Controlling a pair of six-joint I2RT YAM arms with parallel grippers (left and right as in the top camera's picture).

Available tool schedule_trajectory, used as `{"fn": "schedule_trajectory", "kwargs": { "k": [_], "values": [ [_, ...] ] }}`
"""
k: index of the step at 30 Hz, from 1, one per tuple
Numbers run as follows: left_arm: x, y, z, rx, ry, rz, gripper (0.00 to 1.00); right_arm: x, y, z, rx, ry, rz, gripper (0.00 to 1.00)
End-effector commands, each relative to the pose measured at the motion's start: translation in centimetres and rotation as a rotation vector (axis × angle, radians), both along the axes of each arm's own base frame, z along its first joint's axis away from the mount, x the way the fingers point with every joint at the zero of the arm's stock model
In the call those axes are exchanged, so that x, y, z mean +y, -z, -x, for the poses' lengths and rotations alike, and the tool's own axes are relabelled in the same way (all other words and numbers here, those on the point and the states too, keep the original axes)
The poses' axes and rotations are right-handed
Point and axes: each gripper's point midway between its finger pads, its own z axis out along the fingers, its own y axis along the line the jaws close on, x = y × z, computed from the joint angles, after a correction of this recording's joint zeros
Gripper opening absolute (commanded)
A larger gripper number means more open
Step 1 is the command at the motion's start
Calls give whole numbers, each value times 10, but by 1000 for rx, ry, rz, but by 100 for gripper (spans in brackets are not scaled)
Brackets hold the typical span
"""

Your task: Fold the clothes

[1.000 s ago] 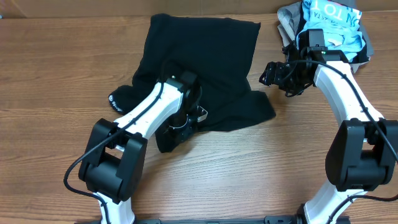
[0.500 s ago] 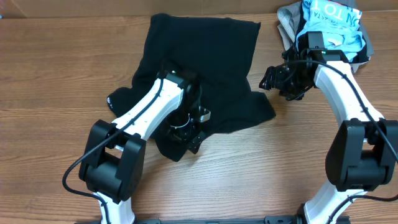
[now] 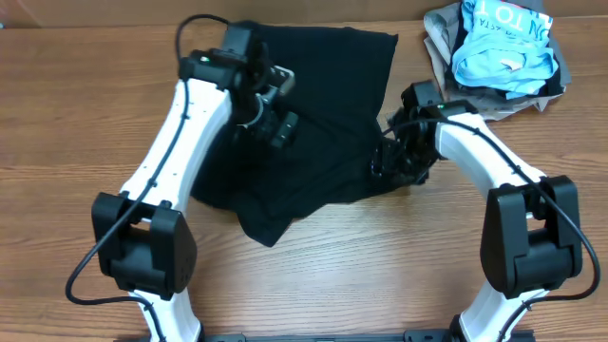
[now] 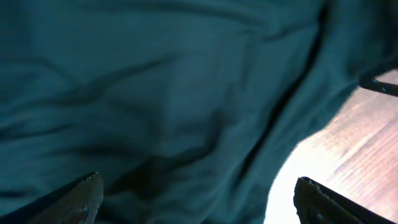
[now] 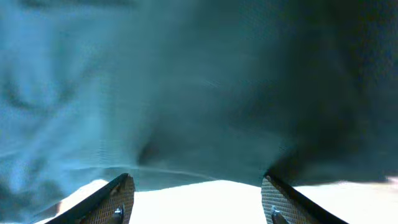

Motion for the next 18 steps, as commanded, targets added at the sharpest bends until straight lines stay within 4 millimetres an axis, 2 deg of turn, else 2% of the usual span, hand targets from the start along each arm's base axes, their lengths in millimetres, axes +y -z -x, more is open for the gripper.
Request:
{"fn": "schedule_trajectory", "kwargs": {
  "k": [1,5,8,12,14,16,18],
  "values": [
    [4,-7,-7,-15,-37,11,100,-19,-2,1,-11,74,67,68],
    [7,-7,-10,-26,-45,9,100,-21,7,2,-17,82,73,67],
    [7,-8,-13,-39,-45,11,100,-24,19,0,-37,132,87,61],
    [6,-10,-20,-69,-46,13,100,-31,34,5,-39,173,117,47],
    [9,-10,-25,-89,-54,-5,100,-42,40,9,-31,200,168,35],
    [12,-11,-29,-110,-61,-21,100,-54,42,13,-15,235,219,8],
    [14,-11,-34,-129,-67,-32,100,-65,42,17,8,260,249,4]
  ]
}}
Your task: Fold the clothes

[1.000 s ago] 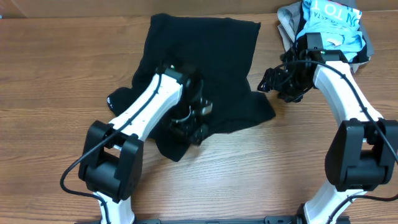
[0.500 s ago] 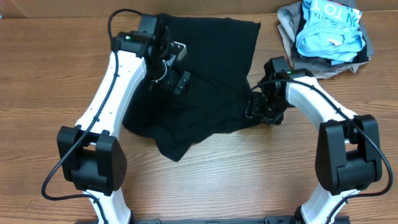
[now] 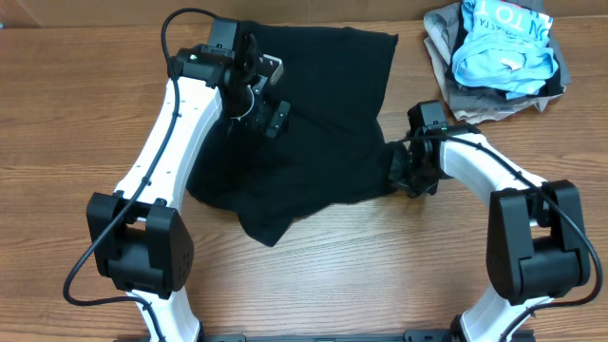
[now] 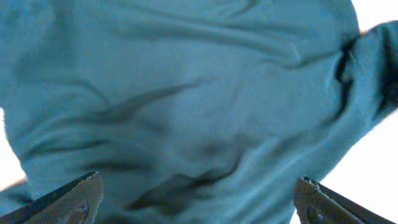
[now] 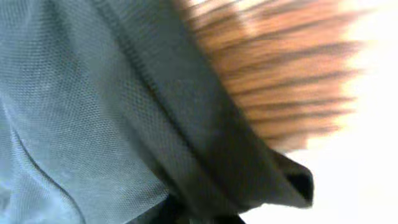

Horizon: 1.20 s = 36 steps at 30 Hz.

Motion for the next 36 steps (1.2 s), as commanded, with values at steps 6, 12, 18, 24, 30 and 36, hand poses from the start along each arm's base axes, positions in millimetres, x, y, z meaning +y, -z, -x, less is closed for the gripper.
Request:
{"fn": "schedule_trajectory", "kwargs": {
  "k": [6,12,18,24,30,36],
  "values": [
    [10,-10,-23,-99,-41,-52,100,-79,10,37,172,226,129,4],
    [11,-17,-39,-171,-54,-58,100,-133,8,58,248,386,111,4],
    [10,-21,-61,-257,-72,-63,100,-167,8,67,246,476,52,13],
    [10,11,-102,-313,-88,-33,100,-145,-7,45,125,315,-201,91],
    [16,54,-142,-369,-133,-19,100,-140,-18,28,84,280,-205,92],
    [26,90,-166,-395,-200,-11,100,-125,-21,18,64,222,-196,91]
  ]
}}
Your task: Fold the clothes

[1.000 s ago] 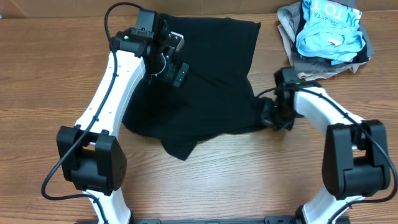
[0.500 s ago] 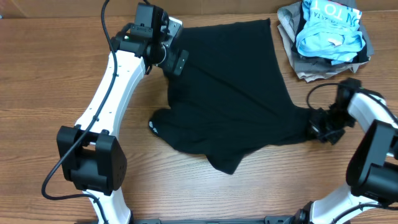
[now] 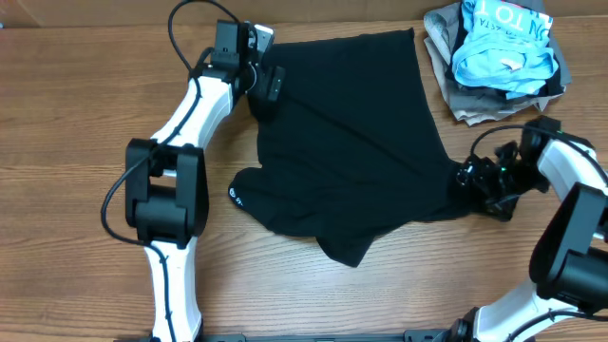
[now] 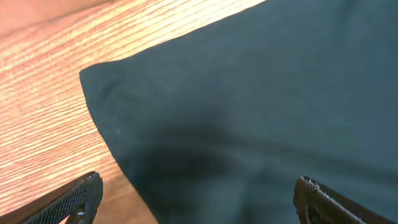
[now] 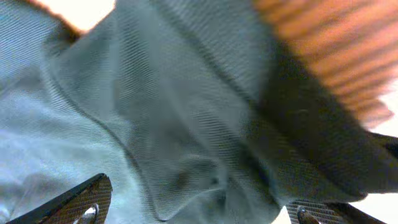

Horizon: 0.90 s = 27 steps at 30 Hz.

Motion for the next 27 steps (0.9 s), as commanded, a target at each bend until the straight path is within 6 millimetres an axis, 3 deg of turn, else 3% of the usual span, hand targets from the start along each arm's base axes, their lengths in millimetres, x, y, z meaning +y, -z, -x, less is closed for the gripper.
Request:
{"fn": "schedule_trajectory", "kwargs": {
  "k": [1,10,17,20,27],
  "values": [
    [9,13,-11,-8,-58,11,100,8,-6,-15,-46,-44,-5,91],
    [18,45,-19,-5,-114,-20,99,27,-5,-26,-86,-109,6,87],
    [24,67,-24,-6,-152,-24,91,29,-5,-30,-100,-119,10,85],
    [24,67,-29,-24,-156,-16,83,29,-5,-31,-107,-119,12,84],
    [29,71,-27,-4,-203,16,53,25,-18,-41,-157,-120,37,82]
  ]
}}
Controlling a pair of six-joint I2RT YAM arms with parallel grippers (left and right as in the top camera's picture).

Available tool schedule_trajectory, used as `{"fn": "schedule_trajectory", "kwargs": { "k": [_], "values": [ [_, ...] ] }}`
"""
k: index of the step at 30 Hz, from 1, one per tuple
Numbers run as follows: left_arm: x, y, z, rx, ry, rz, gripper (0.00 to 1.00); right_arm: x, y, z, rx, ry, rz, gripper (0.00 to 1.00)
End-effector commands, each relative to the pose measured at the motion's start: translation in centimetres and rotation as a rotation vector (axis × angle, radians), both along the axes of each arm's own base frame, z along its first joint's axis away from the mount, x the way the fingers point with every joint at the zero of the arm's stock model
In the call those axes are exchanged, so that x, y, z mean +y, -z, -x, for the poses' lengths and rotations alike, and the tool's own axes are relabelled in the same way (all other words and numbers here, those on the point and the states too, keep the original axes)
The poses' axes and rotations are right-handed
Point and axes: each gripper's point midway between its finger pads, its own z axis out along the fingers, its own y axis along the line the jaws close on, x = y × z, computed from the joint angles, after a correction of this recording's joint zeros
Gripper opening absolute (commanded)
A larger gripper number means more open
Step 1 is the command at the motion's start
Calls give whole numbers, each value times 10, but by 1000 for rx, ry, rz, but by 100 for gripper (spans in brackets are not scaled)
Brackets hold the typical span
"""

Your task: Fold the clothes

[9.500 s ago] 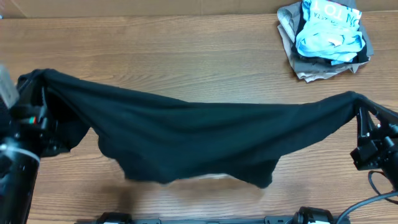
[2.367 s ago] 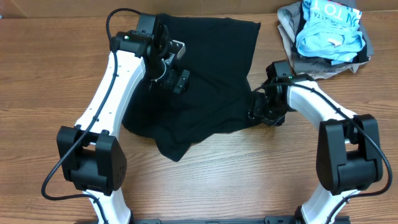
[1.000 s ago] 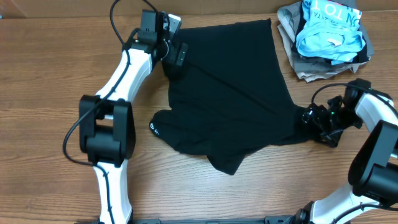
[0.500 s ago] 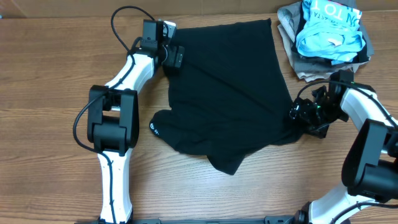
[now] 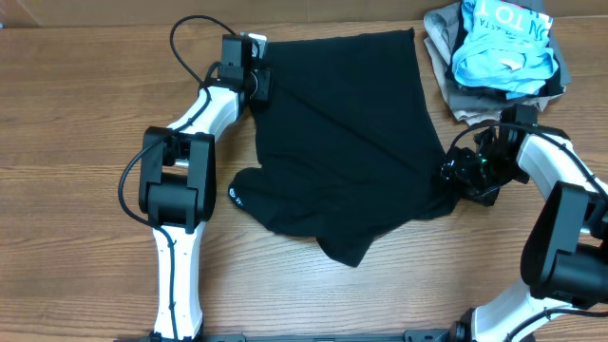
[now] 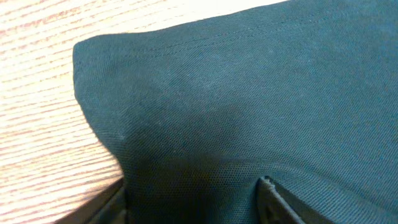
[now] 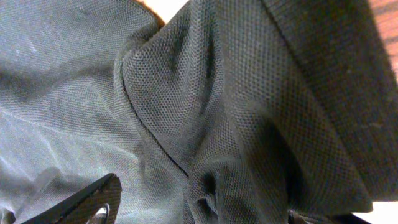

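Note:
A black garment (image 5: pixel 347 133) lies spread on the wooden table (image 5: pixel 85 142), with its lower edge bunched. My left gripper (image 5: pixel 249 81) is at its top-left corner. In the left wrist view the left gripper (image 6: pixel 193 208) is low over the hemmed corner (image 6: pixel 186 81), its fingers (image 6: pixel 280 202) partly apart with cloth between them. My right gripper (image 5: pixel 470 176) is at the garment's lower right corner. In the right wrist view the right gripper (image 7: pixel 199 211) is open wide, with wrinkled black cloth (image 7: pixel 205 124) bunched between the fingers (image 7: pixel 93 199).
A pile of clothes (image 5: pixel 499 52), light blue on grey, sits at the far right corner of the table, just behind my right arm. A black cable (image 5: pixel 190 38) loops behind the left wrist.
My left gripper has come lower onto the garment's top-left corner and its fingers stand closer together. My right gripper has shifted slightly left and back at the lower right corner. The garment lies as before.
The garment first lay crumpled left of centre, my left gripper open above it and my right open at its right edge. Then the right wrist view showed only cloth edge and table, no fingers. Later the garment lay farther right and flatter, with both grippers open at opposite corners, as now.

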Motion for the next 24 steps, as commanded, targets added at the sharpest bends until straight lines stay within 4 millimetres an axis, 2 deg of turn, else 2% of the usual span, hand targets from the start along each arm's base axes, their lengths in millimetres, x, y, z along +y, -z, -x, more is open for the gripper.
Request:
{"fn": "schedule_trajectory", "kwargs": {
  "k": [1,4,5,8,11,15,18,20,24],
  "values": [
    [20,15,2,47,-75,-5,46,-5,-22,-18,-72,-10,25,82],
    [54,7,6,92,-166,-1,7,-10,-41,-26,-102,-9,50,82],
    [69,1,8,111,-200,5,4,-11,-50,-31,-124,-9,55,82],
    [112,-18,15,154,-279,10,4,-9,-69,-43,-178,-20,65,82],
    [158,-33,25,194,-354,6,4,2,-82,-52,-219,-52,71,83],
    [217,-38,48,271,-469,-24,4,25,-87,-59,-250,-115,69,85],
    [253,-31,76,358,-545,-39,9,46,-89,-63,-270,-167,65,86],
    [268,-25,95,423,-598,-20,33,62,-90,-65,-281,-195,59,87],
    [281,-16,132,558,-648,-7,48,99,-92,-65,-303,-262,31,87]
  ]
}}
